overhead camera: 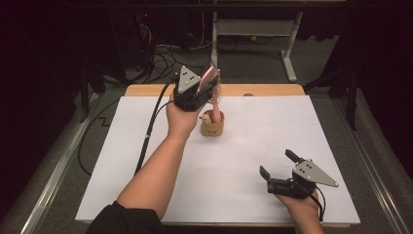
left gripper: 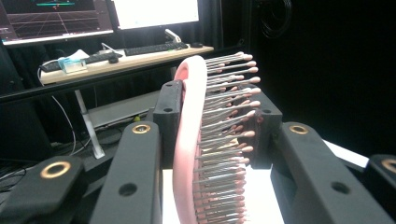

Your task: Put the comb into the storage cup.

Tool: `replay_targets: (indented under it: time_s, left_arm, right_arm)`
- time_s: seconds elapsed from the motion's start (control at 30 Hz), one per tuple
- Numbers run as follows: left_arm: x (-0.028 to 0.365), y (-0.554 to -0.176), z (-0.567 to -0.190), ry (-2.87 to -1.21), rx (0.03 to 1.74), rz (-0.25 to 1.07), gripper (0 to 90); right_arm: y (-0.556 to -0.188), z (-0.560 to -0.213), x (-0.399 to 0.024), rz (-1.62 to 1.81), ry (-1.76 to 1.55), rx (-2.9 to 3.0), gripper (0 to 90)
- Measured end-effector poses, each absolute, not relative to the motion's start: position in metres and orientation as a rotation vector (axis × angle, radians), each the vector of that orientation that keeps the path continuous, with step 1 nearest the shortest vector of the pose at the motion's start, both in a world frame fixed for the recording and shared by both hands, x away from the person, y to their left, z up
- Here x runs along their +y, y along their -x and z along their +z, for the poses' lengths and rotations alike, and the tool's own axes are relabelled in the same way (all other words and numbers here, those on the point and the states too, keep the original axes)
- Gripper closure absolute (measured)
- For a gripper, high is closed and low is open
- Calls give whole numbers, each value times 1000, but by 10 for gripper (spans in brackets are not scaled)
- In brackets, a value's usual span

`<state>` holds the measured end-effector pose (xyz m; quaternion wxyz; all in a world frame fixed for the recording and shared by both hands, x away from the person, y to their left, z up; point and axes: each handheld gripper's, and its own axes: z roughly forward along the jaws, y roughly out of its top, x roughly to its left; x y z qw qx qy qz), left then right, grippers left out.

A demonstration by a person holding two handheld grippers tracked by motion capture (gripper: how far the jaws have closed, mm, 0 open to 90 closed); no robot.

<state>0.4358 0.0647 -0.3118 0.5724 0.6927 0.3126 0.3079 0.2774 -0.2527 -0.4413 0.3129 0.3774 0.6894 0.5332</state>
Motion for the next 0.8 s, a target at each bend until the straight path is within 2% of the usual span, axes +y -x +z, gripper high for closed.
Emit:
replay_targets:
  time_s: [0.8]
  left_arm:
    - [59,-441,-333,-1638,762,713,650]
  right_arm:
    - [-278,-442,-253,1417,-1003,1820,1]
